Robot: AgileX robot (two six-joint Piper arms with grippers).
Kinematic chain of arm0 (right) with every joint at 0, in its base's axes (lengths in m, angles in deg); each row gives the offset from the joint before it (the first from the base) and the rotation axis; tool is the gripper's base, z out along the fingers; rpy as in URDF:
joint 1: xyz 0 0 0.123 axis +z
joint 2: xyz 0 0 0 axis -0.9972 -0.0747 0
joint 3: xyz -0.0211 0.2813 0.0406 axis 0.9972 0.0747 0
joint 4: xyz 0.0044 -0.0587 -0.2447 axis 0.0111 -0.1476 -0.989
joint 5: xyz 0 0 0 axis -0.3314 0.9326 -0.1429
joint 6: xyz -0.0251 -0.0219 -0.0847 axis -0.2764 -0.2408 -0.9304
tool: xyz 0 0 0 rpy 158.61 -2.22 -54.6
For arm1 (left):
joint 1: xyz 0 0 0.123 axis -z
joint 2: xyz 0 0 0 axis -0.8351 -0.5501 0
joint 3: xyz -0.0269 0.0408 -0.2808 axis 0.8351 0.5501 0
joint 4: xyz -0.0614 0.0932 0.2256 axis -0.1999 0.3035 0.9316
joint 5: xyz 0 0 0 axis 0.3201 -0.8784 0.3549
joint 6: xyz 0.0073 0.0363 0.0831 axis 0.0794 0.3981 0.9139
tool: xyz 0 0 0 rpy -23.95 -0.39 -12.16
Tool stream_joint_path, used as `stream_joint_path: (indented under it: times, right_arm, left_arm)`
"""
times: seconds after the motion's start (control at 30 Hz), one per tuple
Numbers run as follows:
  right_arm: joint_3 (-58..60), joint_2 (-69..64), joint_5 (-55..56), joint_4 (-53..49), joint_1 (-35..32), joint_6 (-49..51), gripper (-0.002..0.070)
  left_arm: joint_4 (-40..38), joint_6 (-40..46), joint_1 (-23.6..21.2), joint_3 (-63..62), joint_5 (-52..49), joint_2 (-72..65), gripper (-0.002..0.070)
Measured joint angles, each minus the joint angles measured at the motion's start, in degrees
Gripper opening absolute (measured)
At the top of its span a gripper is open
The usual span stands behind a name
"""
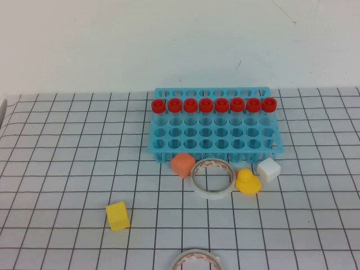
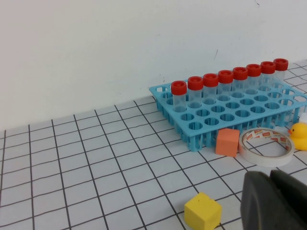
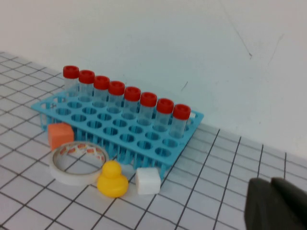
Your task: Place the test tubes
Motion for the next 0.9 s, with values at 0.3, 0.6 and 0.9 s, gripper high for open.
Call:
stream_joint_path:
  times: [0.3,0.6,0.9]
  right_arm:
    - [5.16,4.82,-0.2,1.2,0.0,1.82,-0.0001]
    - [10.1,7.02,-1.73,6.07,-9.62,2.6,-0.0001]
    - [15.55,14.58,-2.51,6.76,-24.37,3.01,-0.0001]
  left_arm:
    - [0.0,-0.02,0.0,0.0,0.0,0.0,-0.0001]
    - [0.0,-0.02,0.0,0.0,0.0,0.0,-0.0001]
    - [0.0,-0.02,0.0,0.0,0.0,0.0,-0.0001]
